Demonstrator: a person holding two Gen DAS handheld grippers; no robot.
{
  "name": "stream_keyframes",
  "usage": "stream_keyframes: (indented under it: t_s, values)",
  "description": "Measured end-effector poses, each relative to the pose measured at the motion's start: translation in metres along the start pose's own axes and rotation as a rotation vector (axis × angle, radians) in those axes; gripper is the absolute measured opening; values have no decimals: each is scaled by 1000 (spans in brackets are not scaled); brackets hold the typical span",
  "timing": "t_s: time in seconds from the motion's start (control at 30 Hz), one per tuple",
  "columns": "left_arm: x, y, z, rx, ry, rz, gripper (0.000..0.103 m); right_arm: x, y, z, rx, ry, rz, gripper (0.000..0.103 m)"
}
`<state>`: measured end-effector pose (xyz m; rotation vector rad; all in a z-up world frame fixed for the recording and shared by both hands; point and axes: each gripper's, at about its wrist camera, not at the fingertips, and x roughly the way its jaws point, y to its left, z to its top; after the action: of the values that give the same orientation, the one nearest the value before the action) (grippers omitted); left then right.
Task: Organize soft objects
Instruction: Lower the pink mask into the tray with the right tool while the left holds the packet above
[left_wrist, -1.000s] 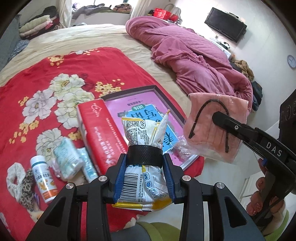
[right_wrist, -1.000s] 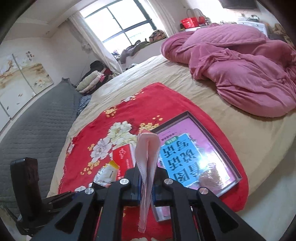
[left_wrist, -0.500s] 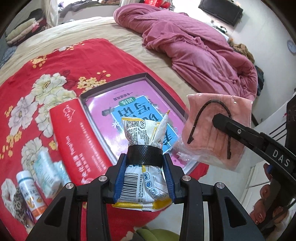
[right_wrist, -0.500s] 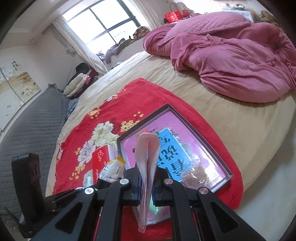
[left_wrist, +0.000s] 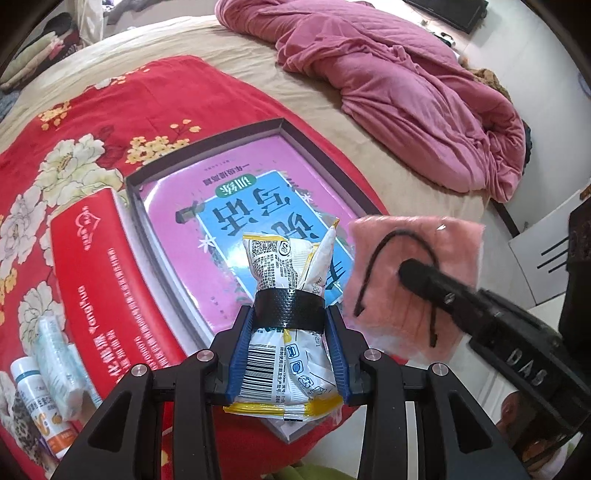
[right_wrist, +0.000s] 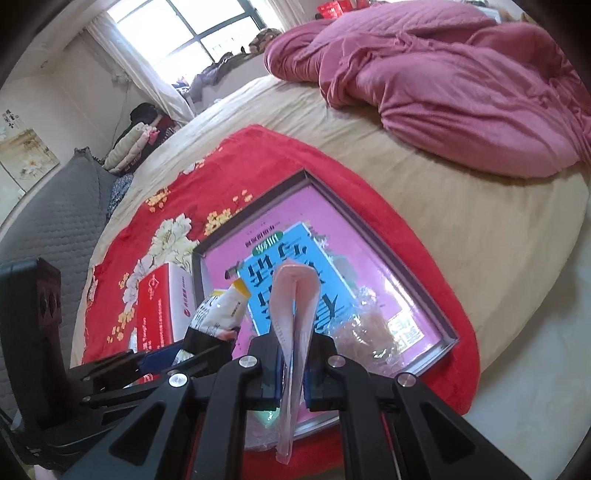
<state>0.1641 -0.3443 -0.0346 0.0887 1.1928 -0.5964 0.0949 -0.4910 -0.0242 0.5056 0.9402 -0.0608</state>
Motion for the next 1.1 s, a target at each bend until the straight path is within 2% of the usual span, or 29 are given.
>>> stream_keyframes:
  t_s: [0.27, 0.5, 0.77, 1.1]
  values:
    - [19, -3, 2, 17, 33, 11, 40, 30, -3, -10, -41, 69, -65, 8]
    - [34, -3, 6, 14, 57, 18, 40, 34, -16, -9, -49, 63, -140, 8]
    - [49, -4, 8, 16, 81, 27, 40, 41, -29, -10, -12, 82, -106, 9]
    - [56, -5, 8, 24, 88, 40, 40, 39, -25, -6, -36, 71, -119, 9]
